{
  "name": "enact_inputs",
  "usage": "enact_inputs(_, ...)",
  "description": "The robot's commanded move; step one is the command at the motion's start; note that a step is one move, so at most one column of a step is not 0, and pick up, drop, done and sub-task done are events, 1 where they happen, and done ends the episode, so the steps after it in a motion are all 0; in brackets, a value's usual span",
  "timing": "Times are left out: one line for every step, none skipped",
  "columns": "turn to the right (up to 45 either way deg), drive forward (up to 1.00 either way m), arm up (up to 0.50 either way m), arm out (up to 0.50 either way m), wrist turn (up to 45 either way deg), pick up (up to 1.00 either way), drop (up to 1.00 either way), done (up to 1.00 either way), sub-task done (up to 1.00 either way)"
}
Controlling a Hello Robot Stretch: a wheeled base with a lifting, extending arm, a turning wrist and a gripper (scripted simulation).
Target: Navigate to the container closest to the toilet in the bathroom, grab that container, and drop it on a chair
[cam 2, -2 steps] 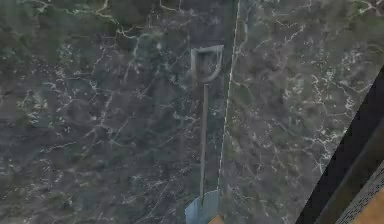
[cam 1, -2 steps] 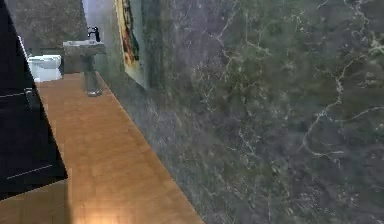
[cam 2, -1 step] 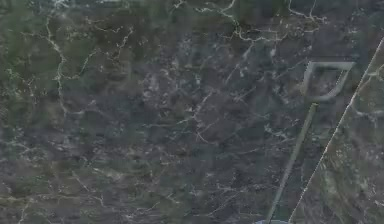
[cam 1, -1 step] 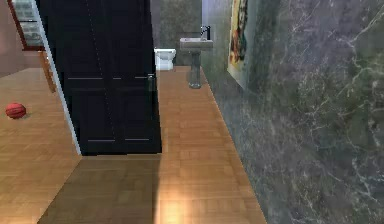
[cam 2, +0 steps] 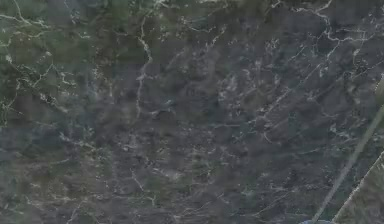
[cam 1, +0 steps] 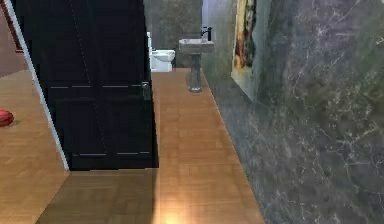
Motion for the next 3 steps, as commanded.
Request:
enact_inputs(-45.0,0.00,0.00,0.00,0.0,0.00,0.00,0.00,0.00)
enact_inputs(-30.0,0.00,0.00,0.00,0.0,0.00,0.00,0.00,0.00)
enact_inputs(0.0,1.00,0.00,0.00,0.0,0.00,0.00,0.00,0.00)
